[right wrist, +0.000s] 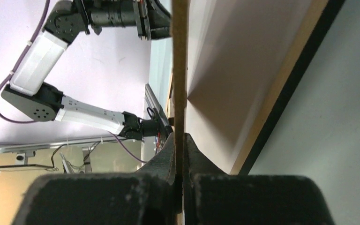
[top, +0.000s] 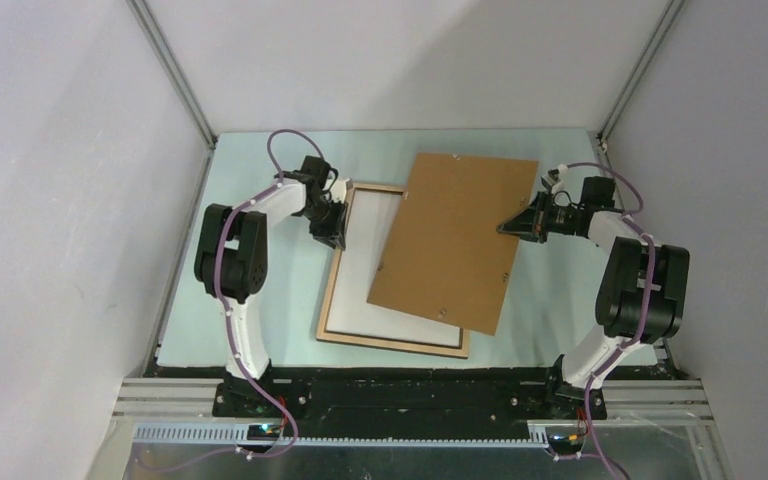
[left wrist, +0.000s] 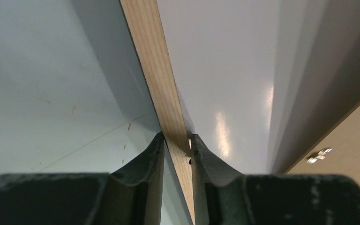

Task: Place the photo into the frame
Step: Place the photo frame item in the photo frame.

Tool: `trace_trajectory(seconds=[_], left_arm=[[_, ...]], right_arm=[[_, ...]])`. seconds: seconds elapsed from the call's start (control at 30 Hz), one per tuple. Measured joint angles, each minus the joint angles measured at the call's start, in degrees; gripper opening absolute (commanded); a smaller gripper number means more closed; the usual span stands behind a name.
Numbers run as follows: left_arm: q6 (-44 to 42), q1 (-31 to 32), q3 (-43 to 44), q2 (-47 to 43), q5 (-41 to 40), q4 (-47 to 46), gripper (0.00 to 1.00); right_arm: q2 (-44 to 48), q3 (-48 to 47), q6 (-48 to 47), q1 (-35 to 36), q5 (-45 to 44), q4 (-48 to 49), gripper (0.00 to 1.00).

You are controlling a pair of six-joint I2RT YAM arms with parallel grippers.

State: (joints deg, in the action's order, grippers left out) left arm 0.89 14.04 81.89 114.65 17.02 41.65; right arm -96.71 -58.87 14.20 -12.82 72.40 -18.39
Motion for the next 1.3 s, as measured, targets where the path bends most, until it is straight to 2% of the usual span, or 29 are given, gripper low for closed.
trace_trajectory(seconds=[0.17, 0.33, 0.6, 0.8, 0.93, 1.13, 1.3], left_arm=[[0.1, 0.1, 0.6, 1.0, 1.2, 0.1, 0.38], [0.6, 0.1, 0.2, 0.9, 2.6, 0.2, 0.45], [0.6, 0.1, -2.4, -0.7, 4.5, 0.3, 0.60], [0.5, -1.4, -2.6, -1.4, 7.1, 0.7, 0.64], [0.4, -4.6, -2.6, -1.4, 8.9, 0.9, 0.66], [-0.5, -8.3, -2.6, -1.4, 10.4, 0.9, 0.67], [-1.0, -8.6, -2.6, -1.4, 11.2, 0.9, 0.68]], right_arm=[[-2.1, -0.1, -1.0, 3.1, 0.1, -1.5, 0.00], [-4.5, -0.1, -0.4, 5.5, 0.4, -1.1, 0.00], [-7.0, -0.1, 3.8, 9.1, 0.8, 3.5, 0.00], [-8.3, -0.2, 7.4, 12.0, 1.0, 7.6, 0.00], [-9.3, -0.2, 10.3, 12.6, 1.6, 10.4, 0.00], [-11.6, -0.2, 17.7, 13.1, 1.7, 19.6, 0.00], [-13.2, -0.2, 23.0, 15.2, 1.7, 25.6, 0.00]])
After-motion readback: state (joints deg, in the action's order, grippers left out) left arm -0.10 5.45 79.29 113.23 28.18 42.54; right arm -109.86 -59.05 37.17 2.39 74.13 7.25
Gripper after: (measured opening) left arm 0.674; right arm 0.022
